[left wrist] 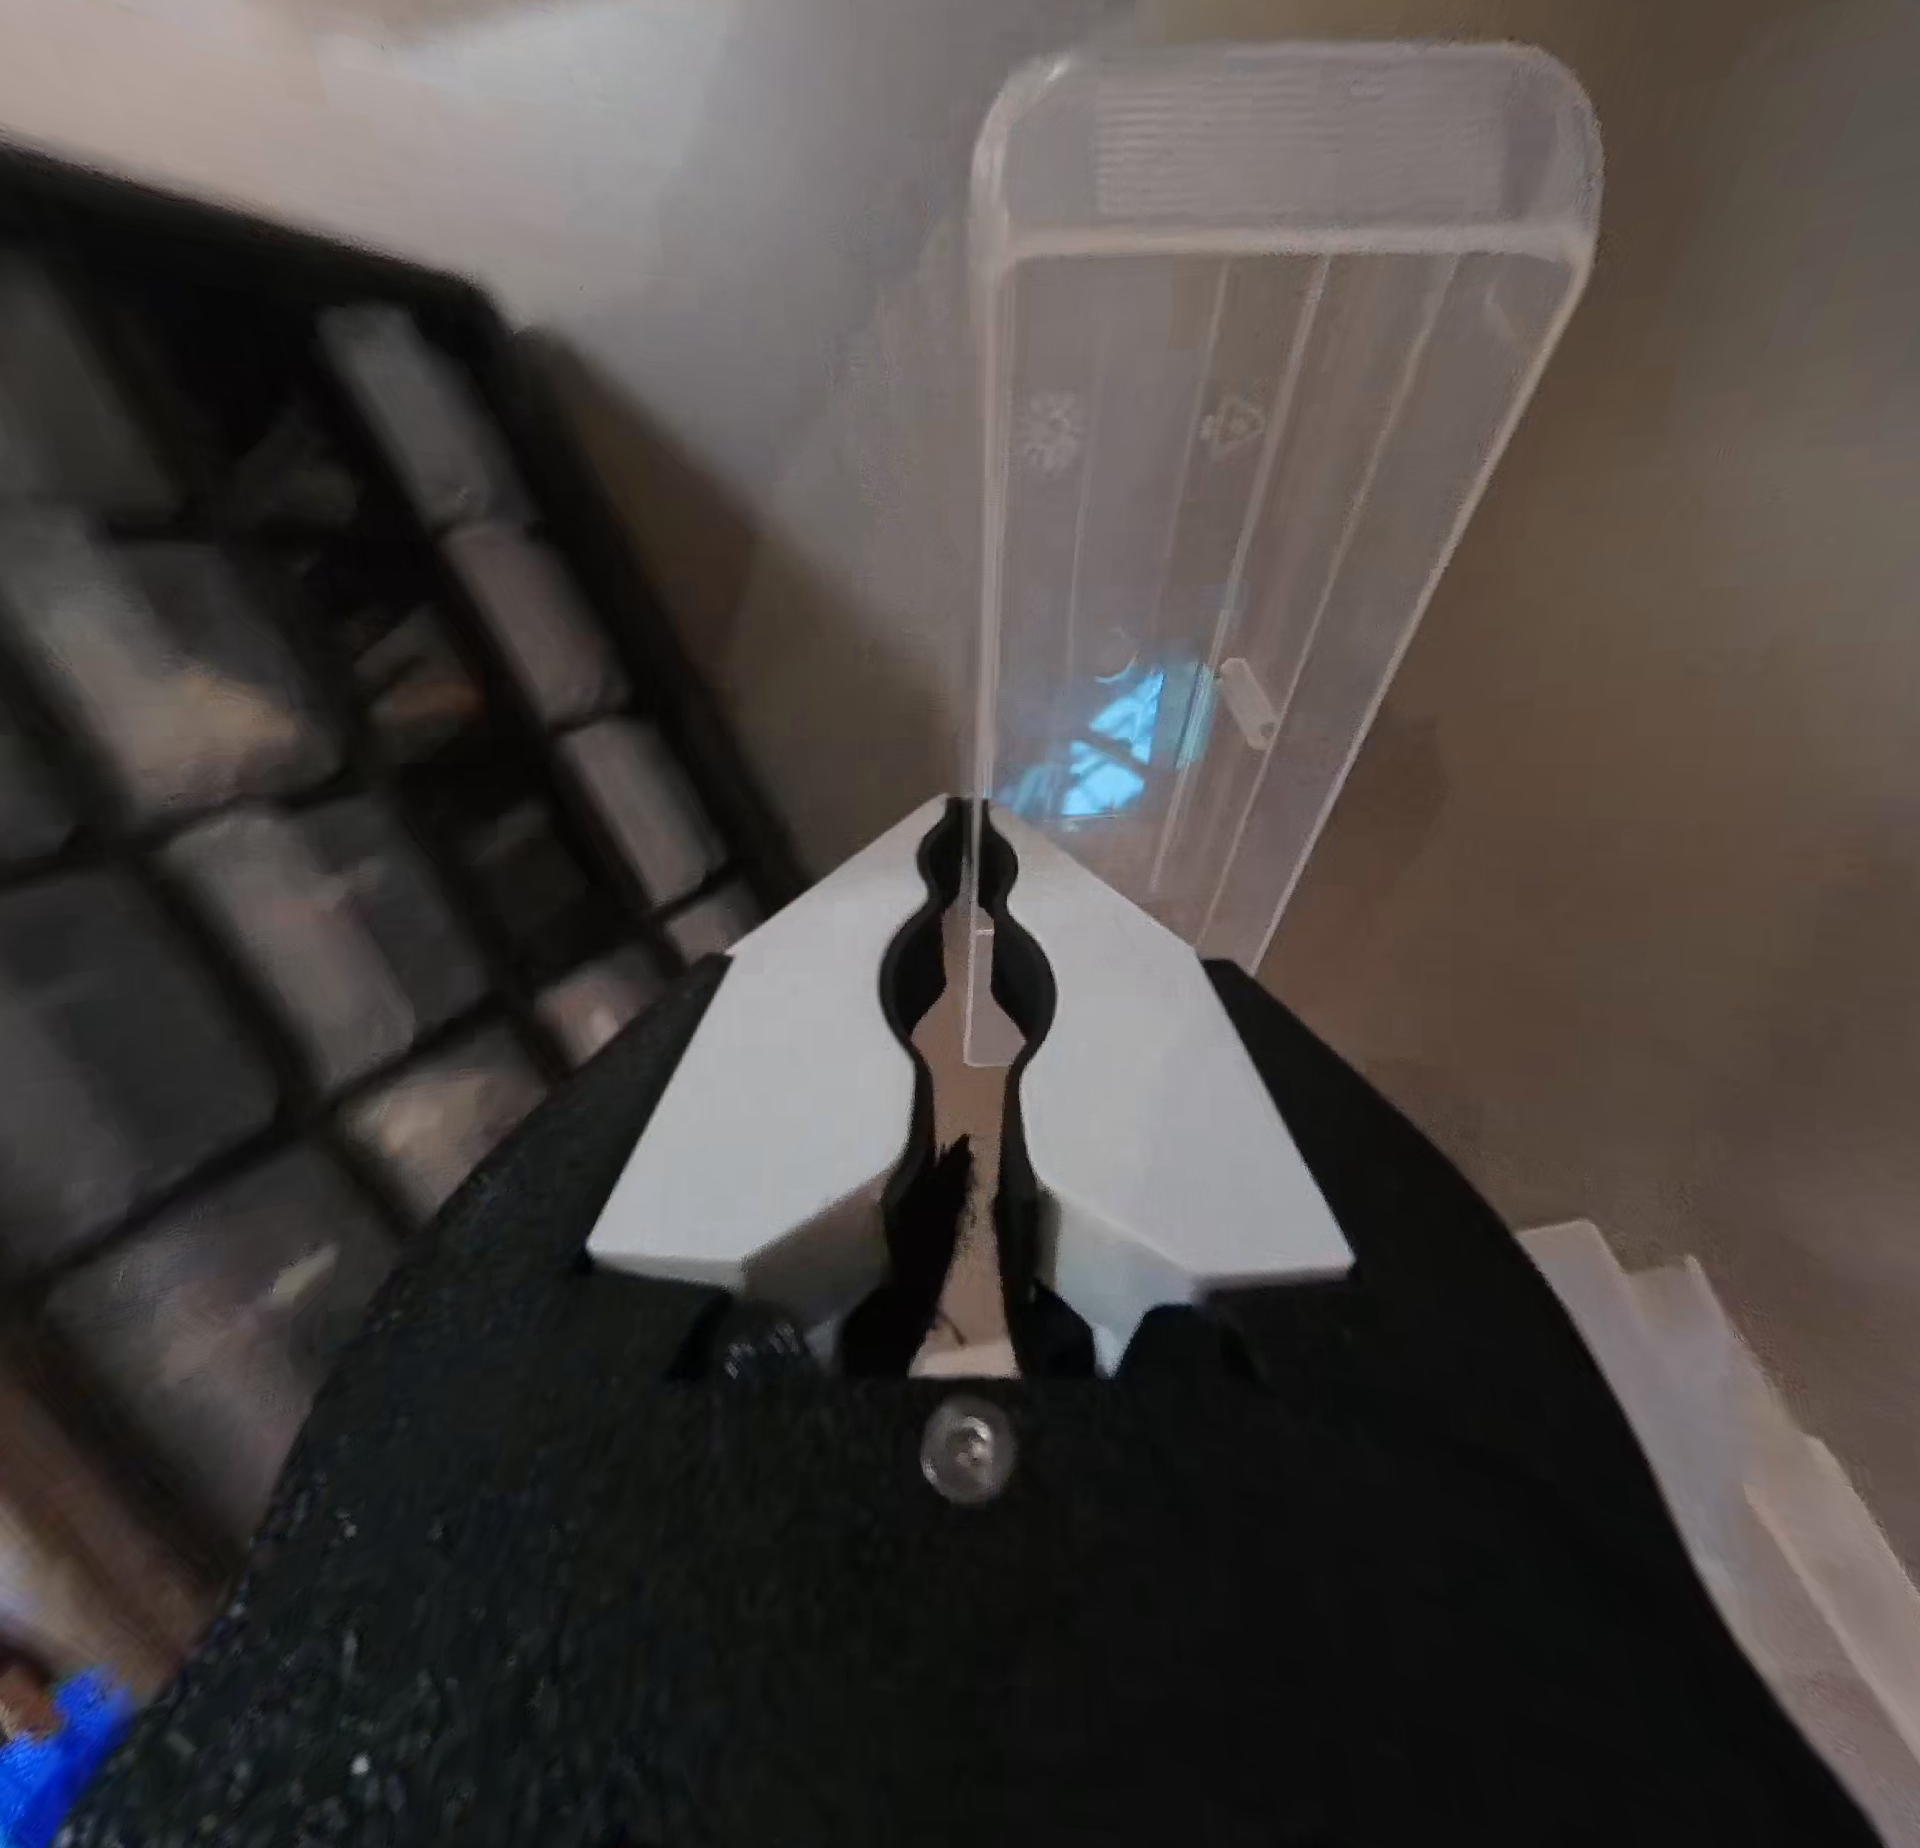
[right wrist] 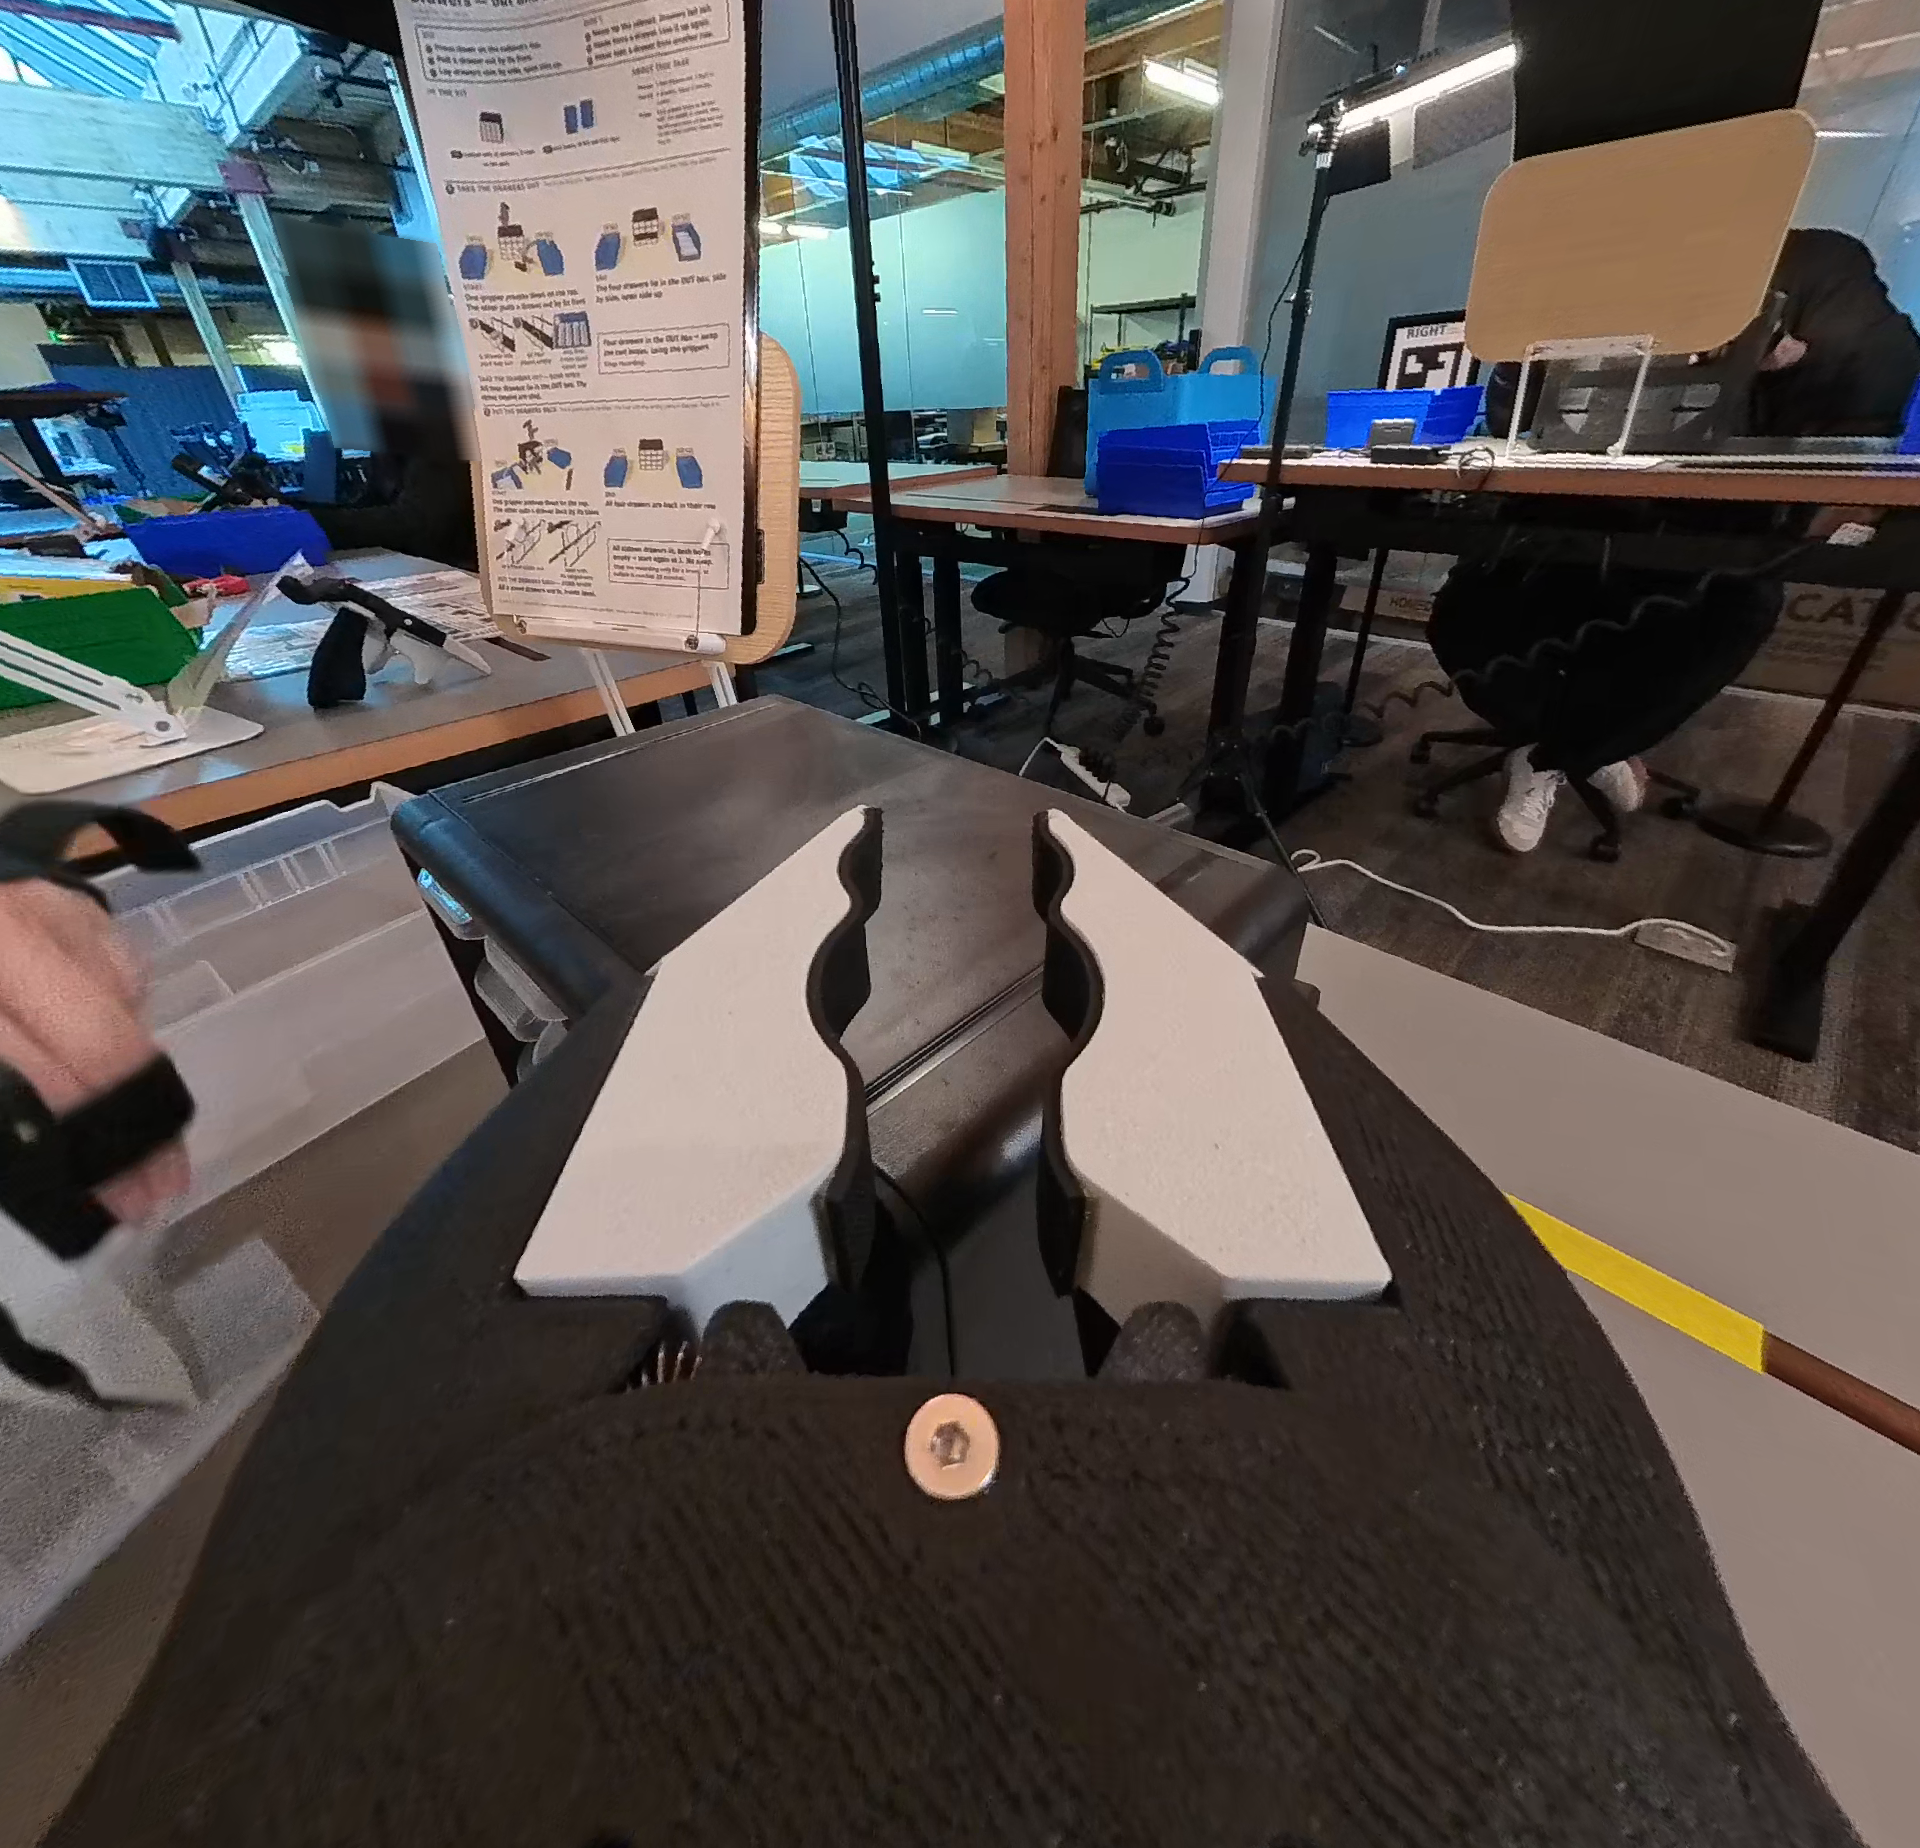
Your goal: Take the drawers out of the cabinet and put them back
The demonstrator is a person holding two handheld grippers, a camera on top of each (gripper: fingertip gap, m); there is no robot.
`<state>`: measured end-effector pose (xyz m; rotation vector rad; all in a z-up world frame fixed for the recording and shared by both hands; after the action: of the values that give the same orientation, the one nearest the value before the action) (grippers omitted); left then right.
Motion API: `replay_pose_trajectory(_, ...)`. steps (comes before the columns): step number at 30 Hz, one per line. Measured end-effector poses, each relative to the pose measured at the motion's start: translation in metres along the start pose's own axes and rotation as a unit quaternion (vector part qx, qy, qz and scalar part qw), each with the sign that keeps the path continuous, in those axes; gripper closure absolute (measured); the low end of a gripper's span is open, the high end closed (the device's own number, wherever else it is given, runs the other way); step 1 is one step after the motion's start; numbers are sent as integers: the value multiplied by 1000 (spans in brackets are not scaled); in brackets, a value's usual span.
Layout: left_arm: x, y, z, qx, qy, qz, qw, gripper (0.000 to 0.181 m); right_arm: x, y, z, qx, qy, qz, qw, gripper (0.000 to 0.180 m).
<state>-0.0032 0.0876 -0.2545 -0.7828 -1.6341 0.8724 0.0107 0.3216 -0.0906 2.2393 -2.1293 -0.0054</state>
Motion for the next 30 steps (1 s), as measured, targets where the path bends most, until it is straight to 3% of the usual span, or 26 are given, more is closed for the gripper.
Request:
replay_pose_trajectory(5, -11, 46, -2, 51, 64, 43, 996, 181, 0, 0, 0, -1, 1, -2, 1000, 152)
replay_pose_trajectory(10, -18, 71, 7, 74, 74, 54, 993, 180, -1, -1, 0, 0, 3, -2, 1000, 153)
replay_pose_trajectory(13, -11, 75, 16, 104, 33, 34, 993, 170, -2, -2, 0, -1, 5, 0, 1000, 153)
replay_pose_trajectory(16, 10, 64, 25, 130, -1, -26, 991, 139, -3, -3, -1, -1, 5, 3, 1000, 153)
replay_pose_trajectory(19, 19, 43, 15, 84, -86, -57, 991, 124, -4, -4, -1, 0, -1, 9, 1000, 155)
replay_pose_trajectory(22, 12, 22, -11, -5, -173, -66, 983, 124, -4, -4, -1, 0, -1, 9, 1000, 155)
replay_pose_trajectory(24, 8, 14, -31, -66, -223, -96, 968, 127, -4, -4, -1, -1, 0, 9, 1000, 155)
replay_pose_trajectory(26, 12, 9, -51, -123, -296, -155, 934, 129, -5, -5, -1, -2, 1, 9, 1000, 155)
replay_pose_trajectory(28, 10, 12, -62, -135, -372, -194, 897, 136, -5, -5, -1, -2, 2, 9, 1000, 155)
replay_pose_trajectory(30, 4, 17, -73, -138, -420, -207, 873, 130, -6, -5, -1, -3, 3, 10, 1000, 155)
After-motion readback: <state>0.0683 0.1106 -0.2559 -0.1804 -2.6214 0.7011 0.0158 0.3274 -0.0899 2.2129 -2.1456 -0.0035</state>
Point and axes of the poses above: each gripper's, where its closed fingertips meet, y out along the fingers, z out of its underside, x = y × z across the jaws, the point moved 1 cm from there along -y, back along the fingers, and after that the axes turned 8 degrees about -z, right-handed, at the moved point
